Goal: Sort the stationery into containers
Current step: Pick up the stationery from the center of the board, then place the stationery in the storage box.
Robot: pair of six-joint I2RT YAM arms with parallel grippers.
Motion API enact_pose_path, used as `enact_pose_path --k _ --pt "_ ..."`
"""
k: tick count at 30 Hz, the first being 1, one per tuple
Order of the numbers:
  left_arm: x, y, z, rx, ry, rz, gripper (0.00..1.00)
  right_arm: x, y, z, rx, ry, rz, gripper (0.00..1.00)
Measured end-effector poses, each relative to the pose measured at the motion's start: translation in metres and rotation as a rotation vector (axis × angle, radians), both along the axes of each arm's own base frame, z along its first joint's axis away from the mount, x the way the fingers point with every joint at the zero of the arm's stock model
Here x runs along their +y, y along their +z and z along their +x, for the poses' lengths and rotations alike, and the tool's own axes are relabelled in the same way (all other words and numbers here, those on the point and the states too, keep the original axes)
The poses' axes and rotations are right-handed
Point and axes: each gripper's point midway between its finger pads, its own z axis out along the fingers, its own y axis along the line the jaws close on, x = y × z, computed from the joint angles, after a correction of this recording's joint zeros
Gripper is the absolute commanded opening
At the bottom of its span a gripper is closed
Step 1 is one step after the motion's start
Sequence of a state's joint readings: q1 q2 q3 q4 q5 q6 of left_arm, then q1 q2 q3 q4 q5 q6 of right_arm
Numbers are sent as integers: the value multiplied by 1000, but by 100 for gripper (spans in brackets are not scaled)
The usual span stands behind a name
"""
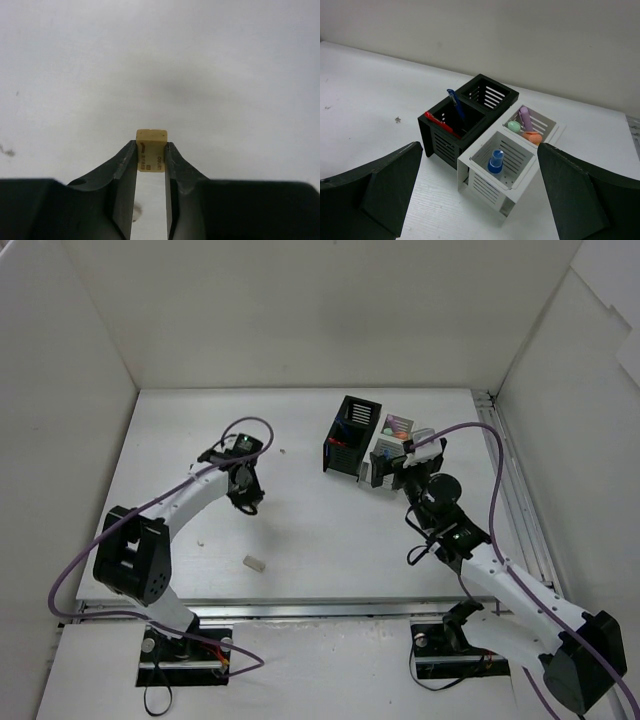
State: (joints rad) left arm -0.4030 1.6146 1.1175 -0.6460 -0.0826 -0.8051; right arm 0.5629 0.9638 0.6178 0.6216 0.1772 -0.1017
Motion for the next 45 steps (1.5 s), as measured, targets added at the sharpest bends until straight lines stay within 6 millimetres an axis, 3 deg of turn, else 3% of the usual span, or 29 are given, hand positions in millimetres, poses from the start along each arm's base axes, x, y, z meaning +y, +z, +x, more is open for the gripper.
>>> enact_pose_path --k 4,9,12,15,19,23,30,38,45 --pt "-43 88 68 -276 -156 -63 0 -15 -6 -2 20 -76 12 98" --pt "-104 182 124 -536 -440 -183 0 -42 -14 -3 60 -225 53 98" --pt "-140 210 155 -627 -593 -218 0 -53 -23 -6 99 -288 65 98" --pt "-175 224 188 -699 -709 -244 0 -60 -30 -8 130 -329 72 98" --pt "-213 213 213 -745 -809 -285 0 -67 -38 -10 161 -362 77 98" --pt "-232 191 221 -754 -822 -283 0 -71 -42 -11 179 -381 77 98" --pt "-267 193 260 -929 -760 -284 0 -74 -44 -11 187 -388 84 98" --pt "-276 161 287 -984 -665 -269 5 -76 -46 -11 192 -396 81 98" --pt "-280 131 294 -965 -639 -273 5 -77 -47 -11 197 -399 77 98"
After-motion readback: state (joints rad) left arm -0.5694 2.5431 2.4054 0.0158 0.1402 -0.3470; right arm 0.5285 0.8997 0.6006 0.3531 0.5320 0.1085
